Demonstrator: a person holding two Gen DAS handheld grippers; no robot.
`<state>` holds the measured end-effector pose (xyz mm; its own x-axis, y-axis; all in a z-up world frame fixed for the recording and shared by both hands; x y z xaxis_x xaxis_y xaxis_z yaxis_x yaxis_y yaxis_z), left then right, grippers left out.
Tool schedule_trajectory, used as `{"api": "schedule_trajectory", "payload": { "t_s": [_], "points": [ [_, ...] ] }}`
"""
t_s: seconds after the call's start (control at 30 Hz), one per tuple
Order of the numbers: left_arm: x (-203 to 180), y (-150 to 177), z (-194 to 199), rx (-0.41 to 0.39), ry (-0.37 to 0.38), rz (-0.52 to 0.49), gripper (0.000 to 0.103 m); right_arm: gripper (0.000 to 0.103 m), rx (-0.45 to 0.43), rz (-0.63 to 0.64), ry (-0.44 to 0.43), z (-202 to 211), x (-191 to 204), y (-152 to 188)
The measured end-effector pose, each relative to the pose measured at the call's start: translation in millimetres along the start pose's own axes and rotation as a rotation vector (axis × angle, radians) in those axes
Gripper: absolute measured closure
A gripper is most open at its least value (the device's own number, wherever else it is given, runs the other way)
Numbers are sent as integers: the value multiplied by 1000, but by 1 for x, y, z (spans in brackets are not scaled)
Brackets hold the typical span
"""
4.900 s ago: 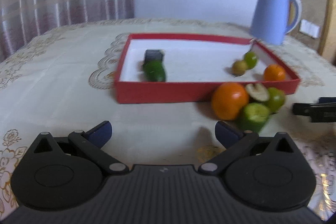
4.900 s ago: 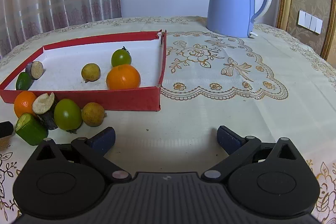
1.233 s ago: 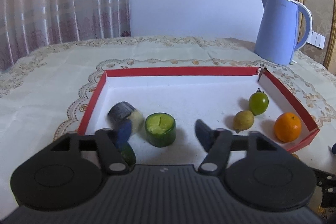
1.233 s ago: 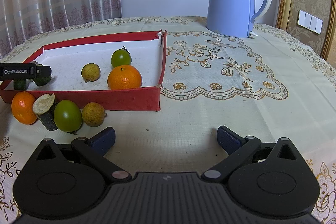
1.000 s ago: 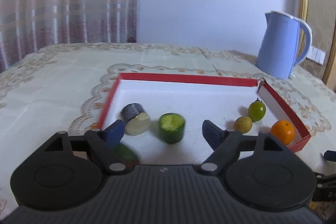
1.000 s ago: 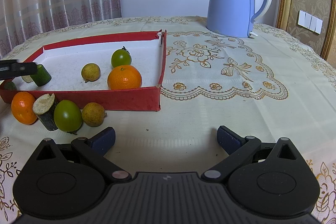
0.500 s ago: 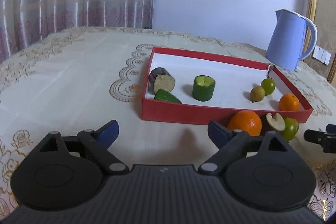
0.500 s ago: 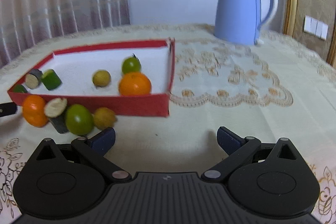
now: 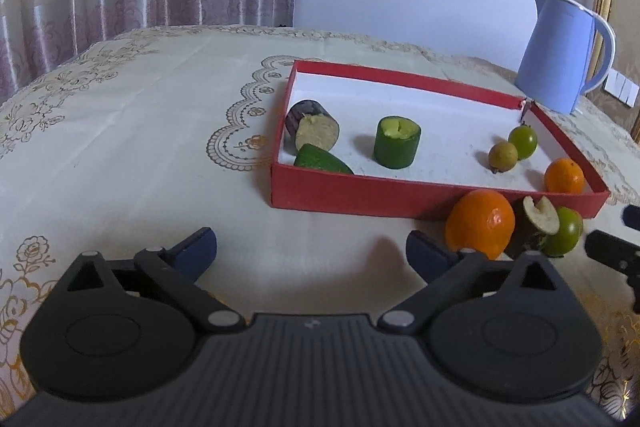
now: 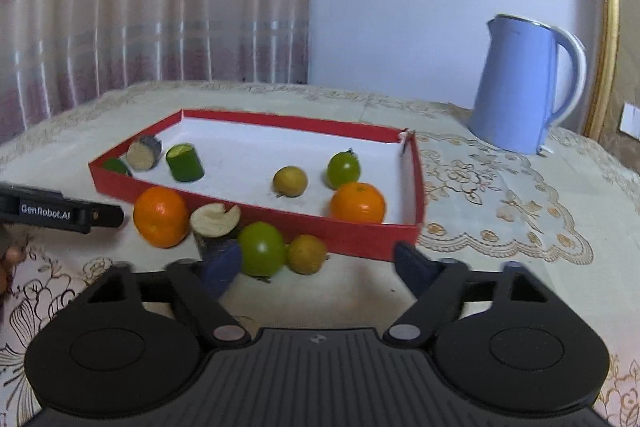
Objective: Organize fruits
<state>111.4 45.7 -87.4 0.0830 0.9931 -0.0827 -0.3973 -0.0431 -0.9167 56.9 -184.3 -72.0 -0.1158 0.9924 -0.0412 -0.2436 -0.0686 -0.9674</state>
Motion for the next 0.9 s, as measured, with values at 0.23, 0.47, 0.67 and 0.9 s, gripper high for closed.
{"api": "schedule_trajectory", "payload": {
  "t_s": [0.23,0.47,0.67,0.9],
  "points": [
    [2,-1,1,-3,13,21,0,45,53,-68,36,-11,-15,8],
    [2,-1,1,-4,14,24,0,46,85,-77,28,-21,-13,11],
    [2,-1,1,-5,15,25,0,54,99,-38,12,-31,-2,14],
    [2,-1,1,-6,16,26,0,76,100,-15,-12,-33,9,12]
  ]
}}
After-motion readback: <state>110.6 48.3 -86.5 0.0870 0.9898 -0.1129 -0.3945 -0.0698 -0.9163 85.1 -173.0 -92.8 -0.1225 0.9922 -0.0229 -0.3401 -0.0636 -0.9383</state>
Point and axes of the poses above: each gripper's, at about its wrist camera, not at the fingertips, and z roughly against the way its jaws point, x to its left, y to its underside, the point moved 7 cm from there along -z, roughly the way its jaws point, and after that the axes turned 14 degrees about -x, right-handed, at the moved point
